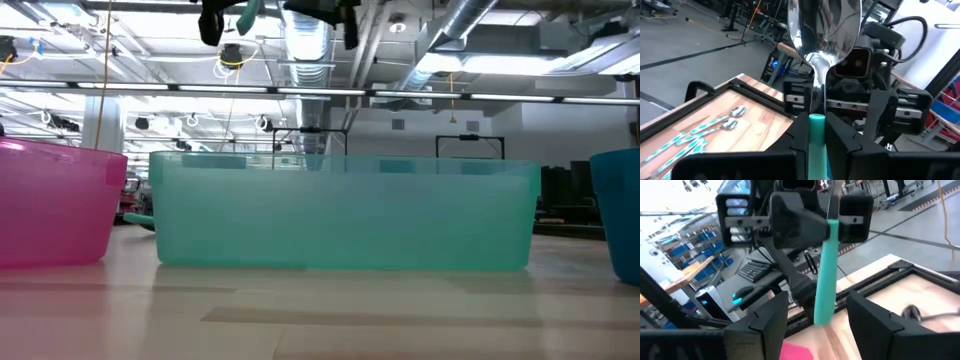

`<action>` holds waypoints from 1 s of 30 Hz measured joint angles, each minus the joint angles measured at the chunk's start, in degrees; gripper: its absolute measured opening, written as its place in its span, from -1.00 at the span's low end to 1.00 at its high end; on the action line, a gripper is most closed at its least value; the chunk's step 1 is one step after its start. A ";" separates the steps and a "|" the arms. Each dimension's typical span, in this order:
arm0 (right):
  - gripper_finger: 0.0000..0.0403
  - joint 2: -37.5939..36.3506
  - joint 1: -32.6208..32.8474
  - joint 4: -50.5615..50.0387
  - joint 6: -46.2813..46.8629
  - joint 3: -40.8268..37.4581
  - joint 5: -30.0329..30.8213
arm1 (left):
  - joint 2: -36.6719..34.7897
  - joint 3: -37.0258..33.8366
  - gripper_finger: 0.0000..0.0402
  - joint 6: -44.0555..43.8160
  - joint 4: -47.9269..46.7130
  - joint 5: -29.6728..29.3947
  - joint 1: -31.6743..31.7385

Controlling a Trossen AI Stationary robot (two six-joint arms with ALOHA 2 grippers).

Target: Sort silverware by color (type)

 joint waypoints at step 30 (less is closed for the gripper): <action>0.35 5.22 -3.04 3.13 -2.08 2.74 -2.30 | 5.57 0.02 -0.91 1.03 7.20 0.19 -0.40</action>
